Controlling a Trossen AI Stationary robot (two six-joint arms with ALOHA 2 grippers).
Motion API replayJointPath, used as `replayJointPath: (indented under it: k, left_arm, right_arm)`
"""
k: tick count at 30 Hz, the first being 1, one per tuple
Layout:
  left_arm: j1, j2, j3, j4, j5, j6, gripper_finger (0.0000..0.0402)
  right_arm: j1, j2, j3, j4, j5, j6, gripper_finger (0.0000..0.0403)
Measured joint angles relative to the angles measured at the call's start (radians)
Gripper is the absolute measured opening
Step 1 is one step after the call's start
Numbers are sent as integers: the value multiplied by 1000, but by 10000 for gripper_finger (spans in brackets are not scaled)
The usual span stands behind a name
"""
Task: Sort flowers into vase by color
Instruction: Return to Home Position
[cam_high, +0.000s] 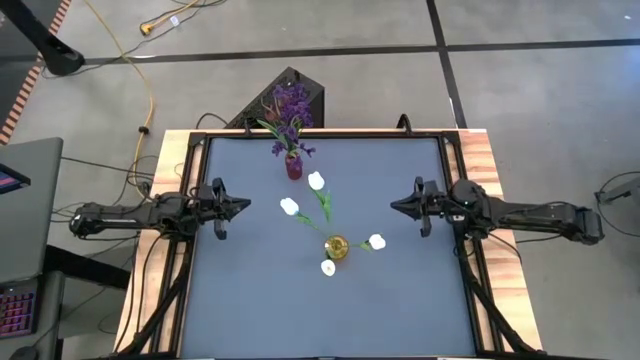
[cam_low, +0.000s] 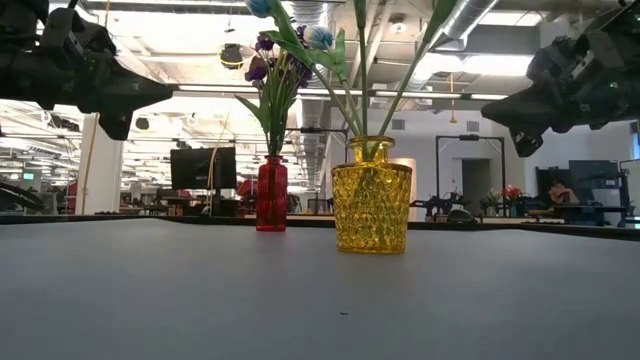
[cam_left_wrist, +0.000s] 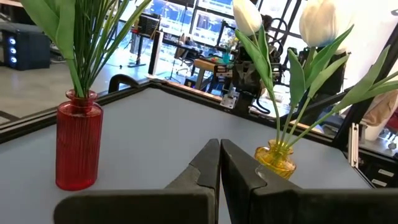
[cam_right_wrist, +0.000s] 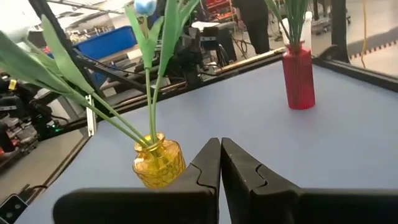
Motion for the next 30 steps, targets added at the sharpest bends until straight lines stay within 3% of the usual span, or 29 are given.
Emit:
replayJointPath:
  k: [30]
  left_arm:
    - [0, 0, -1, -1, 2, 0, 0]
  right_arm:
    - [0, 1, 0, -220, 3, 7, 42]
